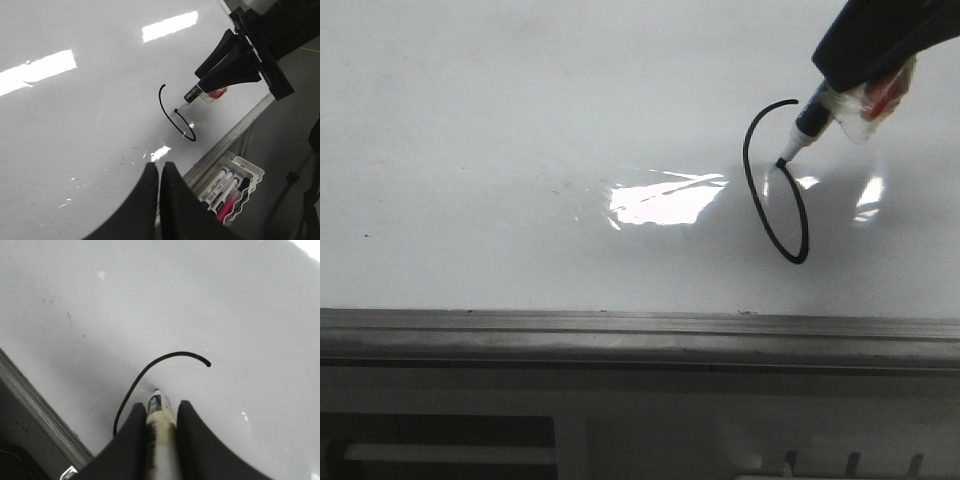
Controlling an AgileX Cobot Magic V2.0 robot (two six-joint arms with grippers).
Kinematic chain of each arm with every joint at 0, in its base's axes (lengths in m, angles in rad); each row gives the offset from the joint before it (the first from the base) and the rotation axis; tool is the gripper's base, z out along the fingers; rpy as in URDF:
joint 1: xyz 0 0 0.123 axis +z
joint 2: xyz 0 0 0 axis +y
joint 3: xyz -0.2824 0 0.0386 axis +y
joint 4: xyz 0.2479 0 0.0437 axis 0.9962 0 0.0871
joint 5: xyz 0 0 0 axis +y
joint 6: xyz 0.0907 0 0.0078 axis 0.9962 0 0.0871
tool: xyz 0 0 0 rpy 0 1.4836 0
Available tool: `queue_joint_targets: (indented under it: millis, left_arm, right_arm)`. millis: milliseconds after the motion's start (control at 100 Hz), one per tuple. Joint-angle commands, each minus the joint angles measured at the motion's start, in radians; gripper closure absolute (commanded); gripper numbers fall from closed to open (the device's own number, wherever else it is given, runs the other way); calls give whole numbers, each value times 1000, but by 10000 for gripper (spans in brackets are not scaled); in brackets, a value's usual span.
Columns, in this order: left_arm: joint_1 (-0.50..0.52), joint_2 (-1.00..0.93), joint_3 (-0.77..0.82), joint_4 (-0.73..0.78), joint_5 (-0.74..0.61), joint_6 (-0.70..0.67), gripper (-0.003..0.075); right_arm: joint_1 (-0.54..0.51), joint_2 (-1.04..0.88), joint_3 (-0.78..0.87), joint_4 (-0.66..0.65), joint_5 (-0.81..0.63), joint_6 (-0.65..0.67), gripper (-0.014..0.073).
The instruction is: Write number 6 on whiteboard
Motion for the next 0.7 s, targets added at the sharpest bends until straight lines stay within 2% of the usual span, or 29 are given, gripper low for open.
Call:
queue_joint_targets:
  millis: [0, 130, 300, 690]
  left_arm:
    - [3, 6, -26, -17, -79, -7, 739]
    - [3, 6, -26, -17, -79, -7, 739]
    - [3, 6, -16, -17, -81, -7, 739]
    - [3, 6, -7, -17, -82, -7, 739]
  right_arm:
    - [-7, 10, -32, -38, -51, 4, 647]
    - [-7, 33, -32, -36, -21, 4, 647]
    - [4, 33, -32, 16, -87, 4, 647]
    - [34, 17, -33, 16, -78, 4, 647]
